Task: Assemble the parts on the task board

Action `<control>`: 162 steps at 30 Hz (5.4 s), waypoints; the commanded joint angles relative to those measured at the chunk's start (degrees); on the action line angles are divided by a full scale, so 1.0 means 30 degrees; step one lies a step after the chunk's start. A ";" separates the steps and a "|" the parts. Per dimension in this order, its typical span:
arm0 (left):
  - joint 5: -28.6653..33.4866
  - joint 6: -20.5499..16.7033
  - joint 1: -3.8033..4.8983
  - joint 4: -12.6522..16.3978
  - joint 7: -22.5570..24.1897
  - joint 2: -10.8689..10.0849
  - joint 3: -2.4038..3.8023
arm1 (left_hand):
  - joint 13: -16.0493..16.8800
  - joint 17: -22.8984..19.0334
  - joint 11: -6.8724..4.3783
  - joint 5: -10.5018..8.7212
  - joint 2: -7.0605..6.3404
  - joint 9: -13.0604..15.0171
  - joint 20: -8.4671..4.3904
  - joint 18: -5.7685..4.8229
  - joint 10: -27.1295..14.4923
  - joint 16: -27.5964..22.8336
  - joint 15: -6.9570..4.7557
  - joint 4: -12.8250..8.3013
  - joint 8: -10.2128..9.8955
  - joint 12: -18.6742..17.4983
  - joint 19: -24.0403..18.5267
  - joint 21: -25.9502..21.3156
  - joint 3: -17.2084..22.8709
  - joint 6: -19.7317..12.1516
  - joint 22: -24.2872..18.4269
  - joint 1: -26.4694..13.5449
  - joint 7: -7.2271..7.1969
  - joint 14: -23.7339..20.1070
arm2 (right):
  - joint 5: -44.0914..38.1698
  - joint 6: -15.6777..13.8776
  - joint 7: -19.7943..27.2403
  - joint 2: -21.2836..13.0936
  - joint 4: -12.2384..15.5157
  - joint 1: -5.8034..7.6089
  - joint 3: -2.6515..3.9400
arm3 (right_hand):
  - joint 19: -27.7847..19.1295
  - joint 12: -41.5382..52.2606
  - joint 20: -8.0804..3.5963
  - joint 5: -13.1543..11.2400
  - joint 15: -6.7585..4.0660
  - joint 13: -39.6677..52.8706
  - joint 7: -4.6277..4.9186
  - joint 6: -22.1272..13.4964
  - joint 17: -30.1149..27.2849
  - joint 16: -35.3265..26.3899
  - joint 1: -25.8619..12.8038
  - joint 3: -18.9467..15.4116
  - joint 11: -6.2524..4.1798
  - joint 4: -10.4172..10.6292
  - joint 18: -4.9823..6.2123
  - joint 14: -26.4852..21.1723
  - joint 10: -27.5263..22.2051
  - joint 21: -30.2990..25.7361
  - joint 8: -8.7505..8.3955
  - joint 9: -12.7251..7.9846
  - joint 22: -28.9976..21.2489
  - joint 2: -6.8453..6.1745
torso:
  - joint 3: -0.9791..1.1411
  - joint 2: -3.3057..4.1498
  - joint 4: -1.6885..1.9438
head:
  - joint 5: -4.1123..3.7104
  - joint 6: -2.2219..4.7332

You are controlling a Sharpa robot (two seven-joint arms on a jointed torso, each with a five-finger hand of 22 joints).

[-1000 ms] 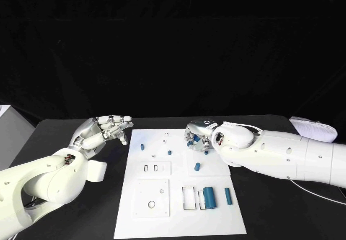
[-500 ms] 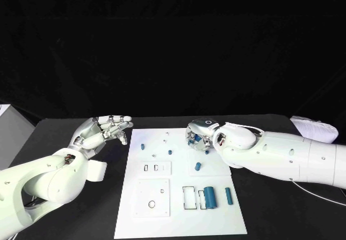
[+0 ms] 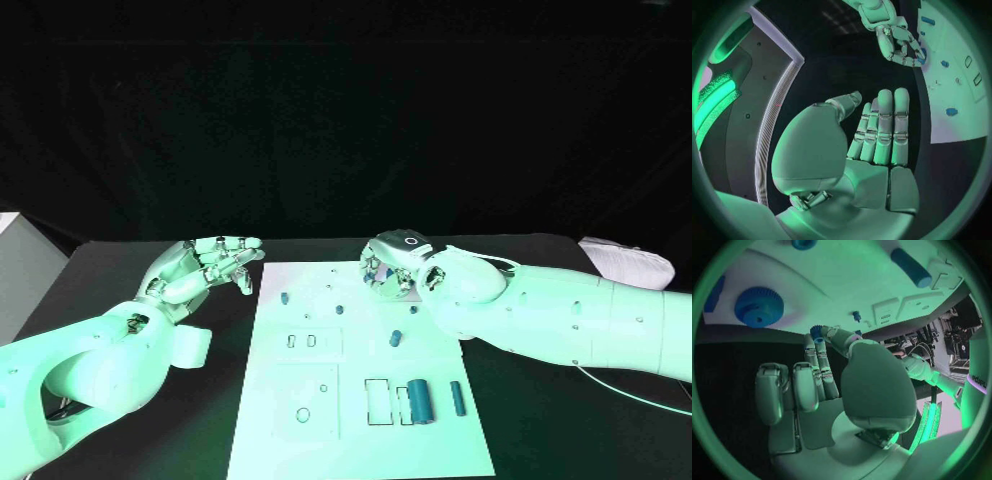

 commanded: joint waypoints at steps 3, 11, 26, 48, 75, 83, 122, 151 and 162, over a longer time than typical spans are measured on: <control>-0.0017 0.0328 0.0028 0.0016 0.0033 0.0060 0.0019 | 0.0022 0.0017 0.0022 -0.0083 0.0021 0.0015 0.0015 0.0281 0.0047 0.0081 0.0020 0.0008 0.0101 -0.0046 -0.0144 0.0085 0.0116 -0.0066 0.0028 -0.0082 -0.0046 -0.0107 | -0.0485 -0.0989 -0.0643 0.0869 -0.0715 0.0033 0.0020 | 0.0230 -0.0072 -0.0138 -0.0090 -0.0093 0.0513 -0.0010 -0.0019 -0.0002 0.0099 0.0679 0.0007 -0.0855 -0.0108 -0.0135 0.0729 0.0925 0.0115 0.0057 0.0078 0.1791 0.0490 | -0.0116 -0.0038 0.0035 | 0.0030 0.0044; -0.0008 0.0381 0.0031 0.0092 -0.0004 0.0106 0.0019 | 0.0022 0.0029 0.0025 -0.0088 0.0021 0.0023 0.0016 0.0282 0.0043 0.0110 0.0019 -0.0026 0.0102 -0.0046 -0.0166 0.0127 0.0139 -0.0072 0.0054 -0.0062 -0.0042 -0.0128 | -0.0663 -0.1298 -0.0859 0.2197 -0.1985 0.0043 0.0034 | 0.0225 -0.0124 -0.0135 -0.0129 -0.0081 0.0522 0.0009 -0.0099 -0.0020 0.0101 0.0676 0.0025 -0.0837 -0.0132 -0.0135 0.0725 0.0877 0.0112 0.0040 0.0120 0.1790 0.0478 | -0.0190 0.0031 0.0235 | -0.0048 0.0001; -0.0006 0.0445 0.0125 0.0170 -0.0057 0.0125 0.0022 | 0.0022 0.0029 0.0025 -0.0088 0.0021 0.0023 0.0016 0.0282 0.0043 0.0110 0.0019 -0.0026 0.0102 -0.0046 -0.0166 0.0127 0.0139 -0.0072 0.0054 -0.0062 -0.0042 -0.0128 | -0.0670 -0.1249 -0.0861 0.3488 -0.3250 -0.0129 0.0047 | 0.0255 -0.0190 -0.0119 -0.0188 -0.0052 0.0537 0.0044 -0.0220 -0.0019 0.0121 0.0616 0.0019 -0.0798 -0.0142 -0.0151 0.0728 0.0801 0.0151 0.0011 0.0183 0.1862 0.0425 | -0.0412 0.0140 0.0677 | -0.0206 -0.0134; -0.0005 0.0542 0.0264 0.0195 -0.0125 0.0043 0.0022 | 0.0020 0.0044 0.0032 -0.0091 0.0007 0.0034 0.0019 0.0281 0.0031 0.0150 0.0025 -0.0063 0.0099 -0.0049 -0.0203 0.0188 0.0159 -0.0086 0.0092 -0.0059 -0.0034 -0.0164 | -0.1061 -0.0912 -0.1061 0.3669 -0.3679 -0.0260 0.0046 | 0.0223 -0.0246 -0.0095 -0.0215 -0.0019 0.0548 0.0082 -0.0378 -0.0060 0.0124 0.0592 0.0060 -0.0759 -0.0161 -0.0139 0.0720 0.0686 0.0118 -0.0040 0.0247 0.1819 0.0415 | -0.0465 0.0288 0.0756 | -0.0235 -0.0128; -0.0005 0.0594 0.0282 0.0130 -0.0170 -0.0013 0.0022 | 0.0020 0.0044 0.0032 -0.0091 0.0007 0.0034 0.0019 0.0281 0.0031 0.0150 0.0025 -0.0063 0.0099 -0.0049 -0.0203 0.0188 0.0159 -0.0086 0.0092 -0.0059 -0.0034 -0.0164 | -0.1566 -0.0103 -0.1881 0.3195 -0.3067 -0.0257 0.0044 | 0.0271 -0.0240 -0.0072 -0.0264 0.0003 0.0571 0.0095 -0.0431 -0.0067 0.0139 0.0550 0.0041 -0.0743 -0.0192 -0.0162 0.0717 0.0655 0.0176 -0.0043 0.0316 0.1923 0.0328 | -0.0485 0.0390 0.0743 | -0.0219 -0.0214; -0.0005 0.0599 0.0284 0.0084 -0.0173 -0.0013 0.0022 | 0.0020 0.0044 0.0032 -0.0091 0.0007 0.0034 0.0019 0.0281 0.0031 0.0150 0.0025 -0.0063 0.0099 -0.0049 -0.0203 0.0188 0.0159 -0.0086 0.0092 -0.0059 -0.0034 -0.0164 | -0.1584 -0.0088 -0.1939 0.3078 -0.2774 -0.0255 0.0044 | 0.0273 -0.0235 -0.0068 -0.0279 0.0006 0.0578 0.0096 -0.0429 -0.0048 0.0151 0.0536 0.0037 -0.0741 -0.0188 -0.0162 0.0721 0.0659 0.0179 -0.0037 0.0332 0.1928 0.0323 | -0.0493 0.0417 0.0768 | -0.0227 -0.0235; -0.0002 0.0633 0.0304 -0.0029 -0.0254 -0.0061 0.0021 | 0.0018 0.0065 0.0044 -0.0096 0.0012 0.0053 0.0029 0.0279 0.0007 0.0216 0.0036 -0.0103 0.0096 -0.0052 -0.0270 0.0284 0.0190 -0.0109 0.0152 -0.0076 -0.0024 -0.0213 | -0.0583 -0.1474 -0.1207 0.1674 -0.1493 -0.0193 0.0148 | -0.1913 -0.0130 0.0614 -0.1132 0.0726 -0.0180 0.0694 -0.3221 -0.3582 -0.1471 0.0480 -0.5073 0.0138 0.1626 0.0818 -0.0120 -0.3871 -0.3520 -0.2093 0.0350 -0.2555 -0.0642 | -0.0503 0.0426 0.0700 | -0.0190 -0.0164; 0.0108 0.0908 0.0287 -0.0597 -0.0262 0.0347 0.0012 | 0.0017 0.0072 0.0050 -0.0096 0.0021 0.0062 0.0036 0.0279 -0.0006 0.0246 0.0041 -0.0115 0.0092 -0.0053 -0.0303 0.0328 0.0205 -0.0124 0.0179 -0.0091 -0.0021 -0.0236 | 0.6695 0.1530 -0.0458 -0.3825 0.0813 0.0505 0.0539 | 0.0750 2.7105 0.0372 0.0515 0.0494 2.6862 0.0787 -0.4712 0.4014 0.2512 0.3589 -1.0382 -0.0264 0.5911 -0.0303 0.1363 0.3889 0.0311 -0.1248 0.1232 0.2869 -0.0161 | -0.0298 0.0238 0.0103 | -0.0246 0.0220; 0.0110 0.0934 0.0286 -0.0610 -0.0274 0.0342 0.0011 | 0.0017 0.0072 0.0050 -0.0096 0.0021 0.0062 0.0036 0.0279 -0.0006 0.0246 0.0041 -0.0115 0.0092 -0.0053 -0.0303 0.0328 0.0205 -0.0124 0.0179 -0.0091 -0.0021 -0.0236 | 0.6438 0.1893 -0.1224 -0.3252 0.0244 0.0241 0.0500 | 0.1256 2.8502 0.0447 0.0806 0.0552 2.8391 0.0798 -0.4618 0.5142 0.2889 0.3460 -1.0374 -0.0223 0.5902 -0.0538 0.1576 0.5078 0.1069 -0.0889 0.1332 0.3798 0.0013 | -0.0340 0.0234 0.0217 | -0.0265 0.0009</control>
